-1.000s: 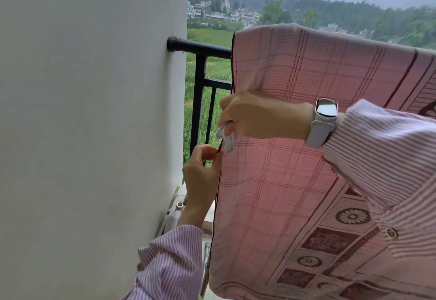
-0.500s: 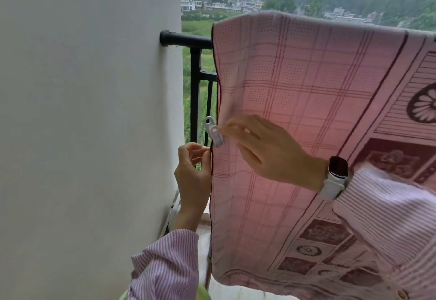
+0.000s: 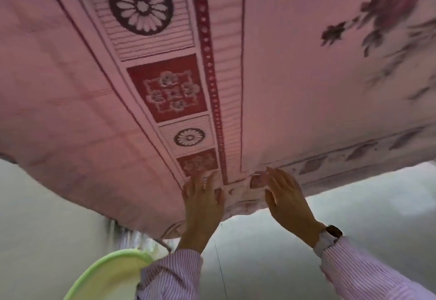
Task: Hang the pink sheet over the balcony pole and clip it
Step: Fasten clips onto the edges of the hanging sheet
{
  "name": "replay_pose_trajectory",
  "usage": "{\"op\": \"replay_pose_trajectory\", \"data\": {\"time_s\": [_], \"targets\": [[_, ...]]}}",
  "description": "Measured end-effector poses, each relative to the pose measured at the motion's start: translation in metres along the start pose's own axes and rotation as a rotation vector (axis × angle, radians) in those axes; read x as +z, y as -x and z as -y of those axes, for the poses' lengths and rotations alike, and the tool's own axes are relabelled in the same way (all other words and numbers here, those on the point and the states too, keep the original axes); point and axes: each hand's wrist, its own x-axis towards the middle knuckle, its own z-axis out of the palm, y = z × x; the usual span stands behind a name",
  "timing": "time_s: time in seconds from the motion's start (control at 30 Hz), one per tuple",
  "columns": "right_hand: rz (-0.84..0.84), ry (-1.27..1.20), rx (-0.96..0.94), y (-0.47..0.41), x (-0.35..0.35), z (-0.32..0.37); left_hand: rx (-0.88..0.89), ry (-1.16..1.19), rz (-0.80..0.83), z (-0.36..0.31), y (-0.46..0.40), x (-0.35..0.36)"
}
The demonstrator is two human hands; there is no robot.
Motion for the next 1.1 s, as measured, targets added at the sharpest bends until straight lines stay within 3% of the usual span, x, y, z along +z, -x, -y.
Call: {"op": "replay_pose_trajectory", "data": {"time_s": [0.2,0.3,0.43,0.8,0.93,1.1], "targets": [[-0.067,0.153,0.431,0.090,-0.077,-0.174,0.391,-0.087,0.253,-0.194,-0.032,0.099],[-0.117,0.190,0.616,0.126,-0.109,-0.247,0.494,-0.081,0.392,-0.286,-0.039,0.143],[-0.211,0.253,0.800,0.153,-0.151,-0.337,0.706,-0.036,0.460,-0.401,-0.065,0.199],[-0.420,0.406,1.030,0.137,-0.288,-0.642,1.003,0.074,0.481,-0.735,-0.180,0.352],[-0.440,0.452,1.086,0.129,-0.343,-0.736,1.079,0.119,0.469,-0.854,-0.219,0.393],[-0.415,0.432,1.211,0.143,-0.387,-0.842,1.146,0.212,0.571,-0.976,-0.239,0.451]]}}
